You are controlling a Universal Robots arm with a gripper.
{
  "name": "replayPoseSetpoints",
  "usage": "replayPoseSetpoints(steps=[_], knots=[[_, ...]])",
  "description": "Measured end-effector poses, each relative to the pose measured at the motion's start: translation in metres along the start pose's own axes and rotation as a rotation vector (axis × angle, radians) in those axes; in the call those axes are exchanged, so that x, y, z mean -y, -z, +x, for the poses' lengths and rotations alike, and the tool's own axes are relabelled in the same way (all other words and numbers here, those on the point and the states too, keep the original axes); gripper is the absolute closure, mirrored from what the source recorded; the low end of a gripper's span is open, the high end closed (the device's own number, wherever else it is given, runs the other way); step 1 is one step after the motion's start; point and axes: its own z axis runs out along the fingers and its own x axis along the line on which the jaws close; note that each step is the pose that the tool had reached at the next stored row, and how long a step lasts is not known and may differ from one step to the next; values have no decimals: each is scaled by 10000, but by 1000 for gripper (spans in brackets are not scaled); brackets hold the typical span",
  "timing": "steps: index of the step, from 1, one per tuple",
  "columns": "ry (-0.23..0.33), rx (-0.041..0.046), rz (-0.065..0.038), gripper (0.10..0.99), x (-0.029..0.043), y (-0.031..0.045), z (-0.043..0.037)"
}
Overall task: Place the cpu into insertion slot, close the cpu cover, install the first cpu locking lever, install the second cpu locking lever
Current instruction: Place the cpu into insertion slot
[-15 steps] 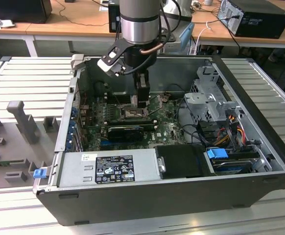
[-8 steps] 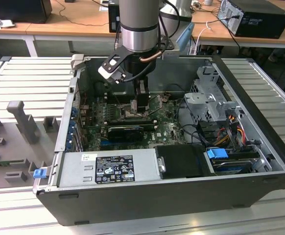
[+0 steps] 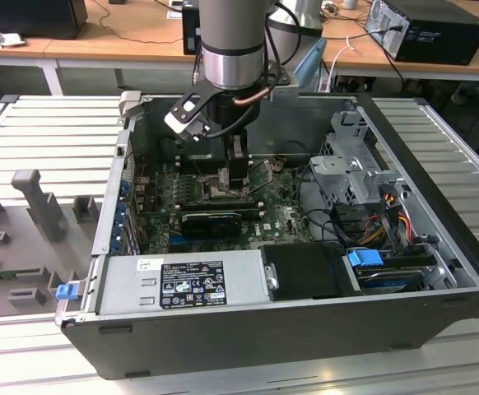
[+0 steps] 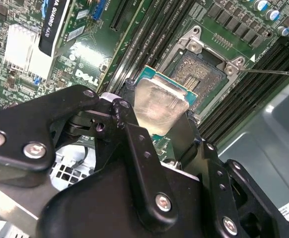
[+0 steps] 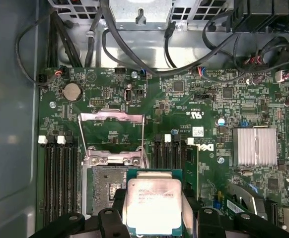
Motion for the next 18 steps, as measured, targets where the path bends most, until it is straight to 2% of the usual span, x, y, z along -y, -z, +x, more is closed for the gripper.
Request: replayPoseSetpoints(steps=[7,10,11,14,18], knots=[[1,-1,-3,557,10,-29,1],[0,14,-1,557,15,-64,17],[1,17,-2,557,16,-85,49],[2,22,-3,557,21,-142,214],[112,15,-2,557,33,-229,259]])
